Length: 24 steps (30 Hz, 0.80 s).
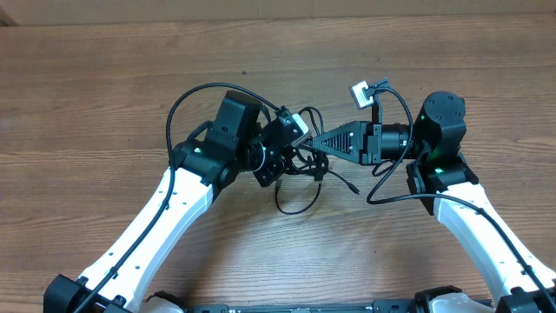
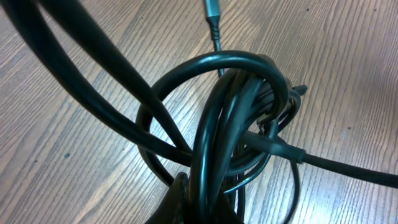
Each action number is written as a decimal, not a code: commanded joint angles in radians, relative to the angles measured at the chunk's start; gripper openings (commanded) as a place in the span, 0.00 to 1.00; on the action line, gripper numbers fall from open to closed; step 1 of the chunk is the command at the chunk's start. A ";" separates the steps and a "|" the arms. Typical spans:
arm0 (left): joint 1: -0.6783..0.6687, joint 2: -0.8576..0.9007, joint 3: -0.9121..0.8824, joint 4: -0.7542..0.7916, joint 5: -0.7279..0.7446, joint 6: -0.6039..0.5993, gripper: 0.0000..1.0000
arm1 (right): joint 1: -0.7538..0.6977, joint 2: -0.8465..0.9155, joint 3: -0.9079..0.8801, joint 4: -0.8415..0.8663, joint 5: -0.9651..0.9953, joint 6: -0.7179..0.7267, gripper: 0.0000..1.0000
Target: Untangle cables
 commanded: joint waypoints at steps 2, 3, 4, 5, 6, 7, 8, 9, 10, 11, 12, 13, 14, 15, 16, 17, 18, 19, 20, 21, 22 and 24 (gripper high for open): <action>0.001 0.003 0.002 0.000 -0.018 -0.027 0.04 | -0.005 -0.018 0.020 0.010 -0.032 0.032 0.04; 0.001 0.003 0.002 -0.001 -0.032 -0.027 0.04 | -0.011 -0.018 0.020 0.007 -0.033 0.032 0.04; 0.001 0.003 0.002 -0.003 -0.043 -0.027 0.04 | -0.015 -0.018 0.020 0.007 -0.033 0.034 0.04; 0.001 0.003 0.002 -0.005 -0.059 -0.027 0.04 | -0.021 -0.018 0.020 0.007 -0.035 0.035 0.04; 0.001 0.003 0.002 -0.008 -0.066 -0.027 0.04 | -0.025 -0.018 0.020 0.007 -0.035 0.035 0.04; 0.001 0.003 0.002 -0.009 -0.067 -0.027 0.04 | -0.030 -0.018 0.020 0.008 -0.035 0.035 0.04; 0.001 0.003 0.002 -0.009 -0.066 -0.027 0.04 | -0.033 -0.018 0.020 0.007 -0.034 0.034 0.04; 0.001 0.003 0.002 -0.010 -0.066 -0.027 0.04 | -0.044 -0.018 0.020 0.008 -0.028 0.034 0.04; 0.001 0.003 0.002 -0.011 -0.066 -0.027 0.04 | -0.053 -0.018 0.020 0.008 -0.022 0.035 0.04; 0.001 0.003 0.002 -0.013 -0.066 -0.027 0.04 | -0.064 -0.018 0.020 0.008 -0.015 0.035 0.04; 0.001 0.003 0.002 -0.017 -0.066 -0.027 0.04 | -0.091 -0.018 0.020 0.008 -0.002 0.058 0.04; 0.001 0.003 0.002 -0.020 -0.066 -0.026 0.04 | -0.111 -0.018 0.020 0.011 0.007 0.086 0.04; 0.001 0.003 0.002 -0.023 -0.067 -0.026 0.04 | -0.126 -0.018 0.020 0.011 0.013 0.099 0.04; 0.001 0.003 0.002 -0.026 -0.067 -0.026 0.04 | -0.145 -0.018 0.020 0.011 0.023 0.117 0.04; 0.001 0.003 0.002 -0.027 -0.067 -0.026 0.04 | -0.161 -0.018 0.020 0.011 0.031 0.122 0.04; 0.001 0.003 0.002 -0.027 -0.067 -0.026 0.04 | -0.179 -0.018 0.020 0.010 0.041 0.131 0.04; 0.001 0.003 0.002 -0.027 -0.066 -0.026 0.04 | -0.197 -0.018 0.020 0.010 0.050 0.137 0.04; 0.001 0.003 0.002 -0.027 -0.067 -0.026 0.04 | -0.213 -0.018 0.020 0.010 0.059 0.137 0.04; 0.001 0.003 0.002 -0.027 -0.066 -0.027 0.04 | -0.226 -0.018 0.020 0.009 0.066 0.136 0.04; 0.001 0.003 0.002 -0.026 -0.066 -0.027 0.04 | -0.238 -0.018 0.020 0.005 0.071 0.136 0.04; 0.001 0.003 0.002 -0.026 -0.066 -0.027 0.04 | -0.246 -0.018 0.020 -0.001 0.074 0.136 0.07; 0.001 0.003 0.002 -0.026 -0.066 -0.027 0.04 | -0.255 -0.018 0.020 -0.006 0.072 0.134 0.50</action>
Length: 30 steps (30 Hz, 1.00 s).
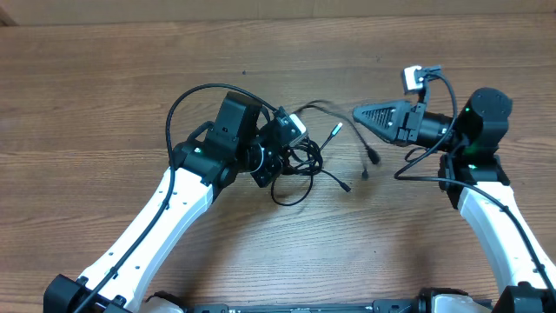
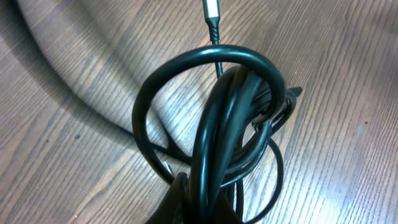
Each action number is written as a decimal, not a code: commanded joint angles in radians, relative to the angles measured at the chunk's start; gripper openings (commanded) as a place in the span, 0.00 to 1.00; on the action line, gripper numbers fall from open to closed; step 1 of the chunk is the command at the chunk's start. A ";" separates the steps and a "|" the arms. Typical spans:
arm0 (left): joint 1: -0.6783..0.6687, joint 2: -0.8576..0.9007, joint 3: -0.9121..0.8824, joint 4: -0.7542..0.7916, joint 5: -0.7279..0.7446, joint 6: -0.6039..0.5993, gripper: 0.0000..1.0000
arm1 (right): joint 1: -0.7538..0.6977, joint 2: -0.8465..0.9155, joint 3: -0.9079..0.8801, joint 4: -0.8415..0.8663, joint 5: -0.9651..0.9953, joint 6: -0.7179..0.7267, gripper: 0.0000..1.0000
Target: Untangle cables
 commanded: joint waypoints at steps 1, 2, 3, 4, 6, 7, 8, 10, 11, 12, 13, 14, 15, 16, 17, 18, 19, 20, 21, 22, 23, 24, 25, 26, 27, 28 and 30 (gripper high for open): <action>0.001 0.003 0.002 0.000 -0.006 -0.014 0.04 | -0.017 -0.017 0.020 -0.006 0.021 0.003 0.67; 0.001 0.003 0.002 0.001 -0.005 -0.014 0.05 | -0.016 -0.017 0.020 -0.012 0.017 -0.014 0.77; 0.001 0.003 0.002 0.001 -0.005 -0.014 0.04 | -0.013 -0.017 0.020 -0.021 0.008 -0.042 0.90; 0.001 0.003 0.002 0.001 -0.005 -0.014 0.04 | -0.012 -0.017 0.020 -0.034 0.000 -0.066 1.00; 0.001 0.003 0.002 0.001 -0.005 -0.014 0.04 | -0.010 -0.017 0.020 -0.086 -0.007 -0.108 1.00; 0.001 0.003 0.002 0.001 -0.005 -0.014 0.04 | -0.007 -0.017 0.020 -0.125 -0.010 -0.137 1.00; 0.001 0.003 0.002 0.002 -0.005 -0.014 0.04 | -0.002 -0.017 0.020 -0.160 -0.011 -0.169 1.00; 0.001 0.003 0.002 0.011 -0.005 -0.039 0.04 | 0.023 -0.017 0.020 -0.248 -0.011 -0.263 1.00; 0.001 0.003 0.002 0.014 -0.003 -0.040 0.04 | 0.035 -0.017 0.020 -0.274 -0.010 -0.299 1.00; 0.001 0.003 0.002 0.018 -0.002 -0.040 0.04 | 0.047 -0.017 0.020 -0.292 -0.010 -0.328 1.00; 0.000 0.003 0.002 0.021 -0.002 -0.040 0.04 | 0.061 -0.017 0.020 -0.309 -0.008 -0.358 1.00; 0.000 0.003 0.002 0.024 -0.002 -0.040 0.04 | 0.073 -0.017 0.020 -0.322 0.002 -0.377 1.00; -0.001 0.003 0.002 0.026 0.002 -0.040 0.04 | 0.088 -0.017 0.020 -0.339 0.021 -0.393 1.00; 0.000 0.003 0.002 0.027 0.010 -0.040 0.04 | 0.101 -0.017 0.020 -0.354 0.041 -0.409 1.00; 0.000 0.003 0.002 0.027 0.018 -0.040 0.04 | 0.115 -0.017 0.020 -0.372 0.070 -0.427 1.00; 0.000 0.003 0.002 0.027 0.026 -0.040 0.04 | 0.133 -0.017 0.020 -0.401 0.115 -0.452 0.97; 0.000 0.003 0.002 0.027 0.032 -0.040 0.04 | 0.146 -0.017 0.020 -0.422 0.152 -0.468 0.93; 0.000 0.003 0.002 0.026 0.032 -0.040 0.04 | 0.161 -0.017 0.020 -0.450 0.198 -0.488 0.86; 0.000 0.003 0.002 0.026 0.032 -0.040 0.04 | 0.174 -0.017 0.020 -0.473 0.240 -0.502 0.78; 0.000 0.003 0.002 0.026 0.032 -0.040 0.04 | 0.193 -0.017 0.020 -0.513 0.308 -0.518 0.69; 0.000 0.003 0.002 0.026 0.032 -0.040 0.04 | 0.201 -0.017 0.020 -0.523 0.332 -0.518 0.65; 0.000 0.003 0.002 0.026 0.032 -0.040 0.04 | 0.212 -0.017 0.020 -0.530 0.348 -0.529 0.62; 0.000 0.003 0.002 0.027 0.032 -0.040 0.04 | 0.218 -0.017 0.020 -0.529 0.348 -0.543 0.61; 0.000 0.003 0.002 0.028 0.032 -0.045 0.04 | 0.227 -0.017 0.020 -0.530 0.348 -0.556 0.62; 0.000 0.003 0.002 0.031 0.032 -0.055 0.04 | 0.236 -0.017 0.020 -0.530 0.348 -0.565 0.61; 0.000 0.003 0.002 0.034 0.032 -0.065 0.04 | 0.245 -0.017 0.020 -0.530 0.351 -0.566 0.59; 0.000 0.003 0.002 0.041 0.032 -0.086 0.04 | 0.259 -0.017 0.020 -0.531 0.361 -0.570 0.57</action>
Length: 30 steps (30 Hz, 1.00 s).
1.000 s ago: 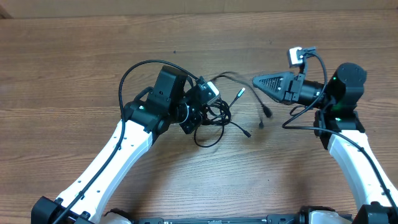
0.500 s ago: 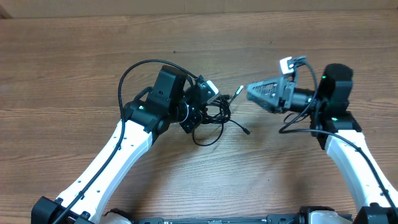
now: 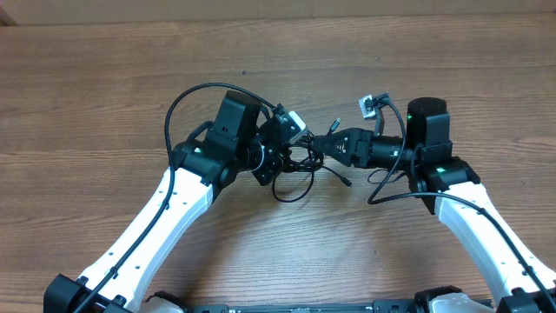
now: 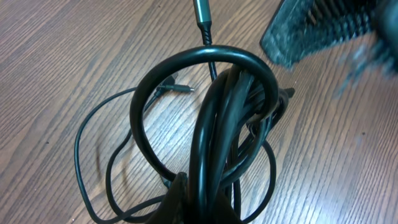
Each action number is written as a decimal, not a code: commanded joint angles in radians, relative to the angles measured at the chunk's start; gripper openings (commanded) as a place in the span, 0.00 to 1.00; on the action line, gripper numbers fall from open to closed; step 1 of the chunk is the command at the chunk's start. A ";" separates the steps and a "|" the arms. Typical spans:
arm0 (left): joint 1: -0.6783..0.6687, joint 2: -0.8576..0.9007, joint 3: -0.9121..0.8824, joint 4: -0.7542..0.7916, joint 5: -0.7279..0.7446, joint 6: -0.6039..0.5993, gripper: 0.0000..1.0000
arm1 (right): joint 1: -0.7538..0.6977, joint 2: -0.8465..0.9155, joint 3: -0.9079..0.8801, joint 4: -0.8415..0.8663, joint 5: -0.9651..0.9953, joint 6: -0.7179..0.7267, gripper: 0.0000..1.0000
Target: Untangle cables
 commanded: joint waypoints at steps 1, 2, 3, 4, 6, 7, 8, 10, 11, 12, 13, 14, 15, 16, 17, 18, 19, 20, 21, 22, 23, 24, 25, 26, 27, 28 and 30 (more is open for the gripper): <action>0.000 0.003 0.003 0.018 0.027 -0.055 0.04 | 0.033 -0.015 0.013 0.001 0.064 -0.046 0.57; 0.000 0.003 0.003 0.021 0.027 -0.066 0.04 | 0.039 -0.015 0.013 -0.004 0.078 -0.046 0.54; 0.000 0.003 0.003 0.024 0.027 -0.082 0.04 | 0.046 -0.015 0.013 -0.012 0.094 -0.046 0.51; 0.000 0.003 0.003 0.025 0.026 -0.094 0.04 | 0.051 -0.015 0.013 -0.019 0.105 -0.046 0.50; 0.000 0.003 0.003 0.027 0.026 -0.113 0.04 | 0.063 -0.015 0.013 -0.037 0.129 -0.046 0.46; 0.000 0.003 0.003 0.027 0.026 -0.113 0.04 | 0.071 -0.015 0.013 -0.044 0.137 -0.047 0.44; 0.000 0.003 0.003 0.026 0.025 -0.113 0.04 | 0.076 -0.015 0.013 -0.048 0.138 -0.050 0.43; 0.000 0.003 0.003 0.026 0.018 -0.113 0.04 | 0.087 -0.015 0.013 -0.050 0.137 -0.066 0.42; 0.000 0.003 0.003 0.027 0.018 -0.114 0.04 | 0.092 -0.015 0.013 -0.050 0.140 -0.068 0.42; 0.000 0.003 0.003 0.027 0.018 -0.113 0.04 | 0.094 -0.015 0.013 -0.050 0.144 -0.068 0.42; 0.000 0.003 0.003 0.027 0.018 -0.113 0.04 | 0.098 -0.015 0.013 -0.050 0.144 -0.068 0.42; 0.000 0.003 0.003 0.027 0.015 -0.114 0.04 | 0.099 -0.015 0.013 -0.050 0.144 -0.068 0.42; 0.000 0.003 0.003 0.026 0.008 -0.114 0.04 | 0.100 -0.015 0.013 -0.053 0.145 -0.068 0.42; 0.000 0.003 0.003 0.024 -0.006 -0.115 0.04 | 0.100 -0.015 0.013 -0.055 0.144 -0.068 0.42; 0.000 0.003 0.003 0.021 -0.034 -0.126 0.04 | 0.100 -0.015 0.013 -0.057 0.144 -0.068 0.42; 0.000 0.003 0.003 0.018 -0.065 -0.142 0.04 | 0.100 -0.015 0.013 -0.060 0.144 -0.068 0.42; 0.000 0.003 0.003 0.014 -0.100 -0.159 0.04 | 0.100 -0.015 0.013 -0.064 0.144 -0.068 0.42; 0.000 0.003 0.003 0.011 -0.126 -0.172 0.04 | 0.100 -0.015 0.013 -0.066 0.144 -0.068 0.42; 0.000 0.003 0.003 0.010 -0.145 -0.185 0.04 | 0.100 -0.015 0.013 -0.071 0.144 -0.068 0.42; 0.000 0.003 0.003 0.008 -0.158 -0.192 0.04 | 0.100 -0.015 0.013 -0.074 0.144 -0.068 0.42; 0.000 0.003 0.003 0.008 -0.162 -0.197 0.04 | 0.100 -0.015 0.013 -0.077 0.144 -0.068 0.42; 0.000 0.003 0.003 0.008 -0.162 -0.203 0.04 | 0.100 -0.015 0.013 -0.080 0.144 -0.068 0.42; 0.000 0.003 0.003 0.009 -0.162 -0.208 0.04 | 0.100 -0.015 0.013 -0.080 0.144 -0.068 0.42; 0.000 0.003 0.003 0.010 -0.163 -0.211 0.04 | 0.100 -0.015 0.013 -0.080 0.144 -0.068 0.41; 0.000 0.003 0.003 0.010 -0.162 -0.211 0.04 | 0.100 -0.015 0.013 -0.079 0.144 -0.068 0.42; 0.000 0.003 0.003 0.011 -0.159 -0.212 0.04 | 0.100 -0.015 0.013 -0.079 0.144 -0.068 0.42; 0.000 0.003 0.003 0.017 -0.155 -0.228 0.04 | 0.100 -0.015 0.013 -0.079 0.144 -0.068 0.42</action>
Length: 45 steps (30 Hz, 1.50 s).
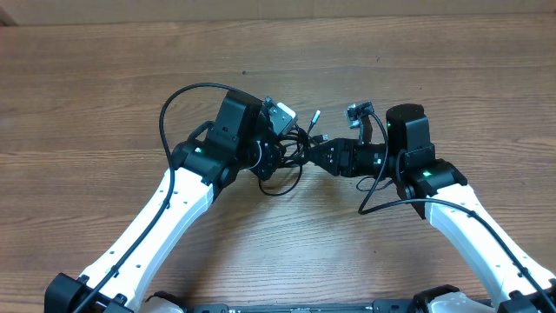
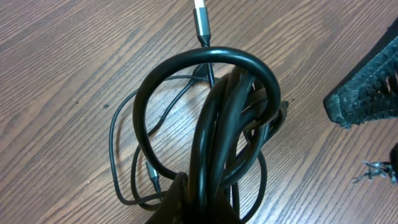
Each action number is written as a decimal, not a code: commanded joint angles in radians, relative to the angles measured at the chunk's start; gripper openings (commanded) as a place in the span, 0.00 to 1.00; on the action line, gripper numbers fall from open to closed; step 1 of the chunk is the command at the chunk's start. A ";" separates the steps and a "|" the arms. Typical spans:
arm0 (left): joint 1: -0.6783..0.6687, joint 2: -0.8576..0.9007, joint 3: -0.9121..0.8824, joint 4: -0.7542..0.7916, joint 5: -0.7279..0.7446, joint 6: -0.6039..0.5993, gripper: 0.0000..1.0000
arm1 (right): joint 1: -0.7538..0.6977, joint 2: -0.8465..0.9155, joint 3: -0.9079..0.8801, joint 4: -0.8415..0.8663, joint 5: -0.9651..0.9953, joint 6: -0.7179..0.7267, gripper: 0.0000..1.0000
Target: Untangle cables
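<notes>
A tangled bundle of black cables (image 1: 294, 155) sits mid-table, and my left gripper (image 1: 276, 160) is shut on it. In the left wrist view the bundle (image 2: 217, 124) rises out of the left gripper (image 2: 199, 186) as thick loops. A silver plug (image 2: 200, 22) points away at the top. A thin cable (image 2: 118, 155) lies looped on the wood to the left. My right gripper (image 1: 320, 156) points left at the bundle and almost touches it. One of its ribbed fingers (image 2: 367, 87) shows bare at the right edge, so it looks open.
The surface is a wooden table (image 1: 104, 69). The left arm's own cable (image 1: 174, 100) arcs up behind it. The right arm's cable (image 1: 375, 187) hangs beside its wrist. A thin cable loop (image 1: 280, 186) lies just in front of the bundle.
My right gripper has moved left, closer to the bundle. The left wrist has turned slightly. The thin cable's loop now lies nearer the bundle's left side.
At first my right gripper was at the bundle, and a thick strand crossed the left wrist view. Then it was far to the right with loose cable ends between us, and that strand was gone. Later it was back near the bundle, and now it is beside it.
</notes>
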 commanded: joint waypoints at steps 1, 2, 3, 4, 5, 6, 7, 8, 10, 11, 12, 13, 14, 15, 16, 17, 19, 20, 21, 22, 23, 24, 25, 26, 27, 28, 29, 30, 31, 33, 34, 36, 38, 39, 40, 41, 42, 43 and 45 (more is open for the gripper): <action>0.000 0.000 0.006 0.015 -0.009 -0.054 0.04 | 0.004 -0.015 0.013 0.002 -0.006 -0.008 0.42; 0.000 0.000 0.006 0.019 0.007 -0.057 0.04 | 0.004 -0.015 0.013 0.002 -0.006 -0.008 0.42; 0.000 0.000 0.006 0.023 0.024 -0.057 0.04 | 0.004 -0.015 0.013 0.002 -0.006 -0.008 0.42; 0.000 0.000 0.006 0.028 0.050 -0.056 0.04 | 0.004 -0.015 0.013 0.002 -0.006 -0.009 0.42; 0.000 0.000 0.006 0.034 0.074 -0.057 0.04 | 0.004 -0.015 0.013 0.002 -0.006 -0.009 0.42; 0.000 0.000 0.006 0.039 0.091 -0.057 0.04 | 0.004 -0.015 0.013 0.002 -0.006 -0.009 0.42; -0.001 0.000 0.006 0.042 0.099 -0.057 0.04 | 0.004 -0.015 0.013 0.003 -0.006 -0.009 0.42; -0.002 0.000 0.006 0.045 0.104 -0.057 0.04 | 0.004 -0.015 0.013 0.003 -0.006 -0.009 0.42; -0.008 0.000 0.006 0.045 0.107 -0.057 0.04 | 0.004 -0.015 0.013 0.003 -0.006 -0.009 0.41; -0.010 0.000 0.006 0.045 0.109 -0.057 0.04 | 0.004 -0.015 0.013 0.004 -0.006 -0.009 0.41; -0.013 0.000 0.006 0.045 0.110 -0.057 0.04 | 0.004 -0.015 0.013 0.007 -0.006 -0.009 0.41; -0.016 0.000 0.006 0.045 0.110 -0.057 0.04 | 0.004 -0.015 0.013 0.011 -0.006 -0.009 0.41; -0.021 0.000 0.006 0.045 0.110 -0.056 0.04 | 0.004 -0.015 0.013 0.019 -0.006 -0.009 0.41; -0.024 0.000 0.006 0.045 0.110 -0.056 0.04 | 0.004 -0.015 0.013 0.029 -0.006 -0.009 0.41; -0.027 0.000 0.006 0.045 0.110 -0.056 0.04 | 0.004 -0.015 0.013 0.037 -0.006 -0.009 0.41; -0.031 0.000 0.006 0.044 0.111 -0.056 0.04 | 0.004 -0.015 0.013 0.048 -0.002 -0.009 0.41; -0.040 0.000 0.006 0.044 0.114 -0.056 0.04 | 0.004 -0.015 0.013 0.060 0.021 -0.009 0.41; -0.045 0.000 0.006 0.044 0.118 -0.056 0.04 | 0.004 -0.015 0.013 0.060 0.038 -0.010 0.42; -0.049 0.000 0.006 0.045 0.118 -0.056 0.04 | 0.004 -0.015 0.013 0.058 0.059 -0.010 0.41; -0.053 0.000 0.006 0.045 0.117 -0.056 0.04 | 0.004 -0.015 0.013 0.056 0.078 -0.014 0.41; -0.056 0.000 0.006 0.045 0.117 -0.055 0.04 | 0.004 -0.015 0.013 0.054 0.093 -0.017 0.41; -0.057 0.000 0.006 0.045 0.118 -0.056 0.04 | 0.004 -0.015 0.013 0.054 0.105 -0.026 0.41; -0.057 0.000 0.006 0.044 0.118 -0.056 0.04 | 0.004 -0.015 0.013 0.054 0.109 -0.035 0.41; -0.060 0.000 0.006 0.044 0.118 -0.056 0.04 | 0.004 -0.015 0.013 0.055 0.121 -0.037 0.41; -0.060 0.000 0.006 0.044 0.120 -0.056 0.04 | 0.004 -0.015 0.013 0.055 0.129 -0.038 0.41; -0.060 0.000 0.006 0.045 0.127 -0.056 0.04 | 0.004 -0.015 0.013 0.055 0.138 -0.039 0.41; -0.060 0.000 0.006 0.045 0.142 -0.053 0.04 | 0.004 -0.015 0.013 0.055 0.152 -0.039 0.41; -0.060 0.000 0.006 0.046 0.157 -0.048 0.04 | 0.004 -0.015 0.013 0.055 0.162 -0.039 0.41; -0.060 0.000 0.006 0.046 0.174 -0.045 0.04 | 0.004 -0.015 0.013 0.055 0.174 -0.039 0.41; -0.060 0.000 0.006 0.045 0.201 -0.045 0.04 | 0.004 -0.015 0.013 0.055 0.188 -0.039 0.38; -0.060 0.000 0.006 0.045 0.227 -0.045 0.04 | 0.004 -0.015 0.013 0.058 0.195 -0.039 0.38; -0.060 0.000 0.006 0.046 0.246 -0.044 0.04 | 0.004 -0.015 0.013 0.063 0.195 -0.038 0.37; -0.061 0.000 0.006 0.047 0.253 -0.045 0.04 | 0.004 -0.015 0.013 0.071 0.195 -0.038 0.37; -0.061 0.000 0.006 0.047 0.254 -0.045 0.04 | 0.004 -0.015 0.013 0.075 0.195 -0.038 0.37; -0.060 0.000 0.006 0.046 0.260 -0.044 0.04 | 0.004 -0.015 0.013 0.078 0.195 -0.038 0.37; -0.060 0.000 0.006 0.046 0.267 -0.044 0.04 | 0.004 -0.015 0.013 0.079 0.195 -0.038 0.37; -0.060 0.000 0.006 0.046 0.272 -0.045 0.04 | 0.004 -0.015 0.013 0.079 0.195 -0.038 0.37; -0.060 0.000 0.006 0.045 0.275 -0.045 0.04 | 0.004 -0.015 0.013 0.078 0.195 -0.038 0.37; -0.060 0.000 0.006 0.045 0.275 -0.044 0.04 | 0.004 -0.015 0.013 0.078 0.195 -0.038 0.38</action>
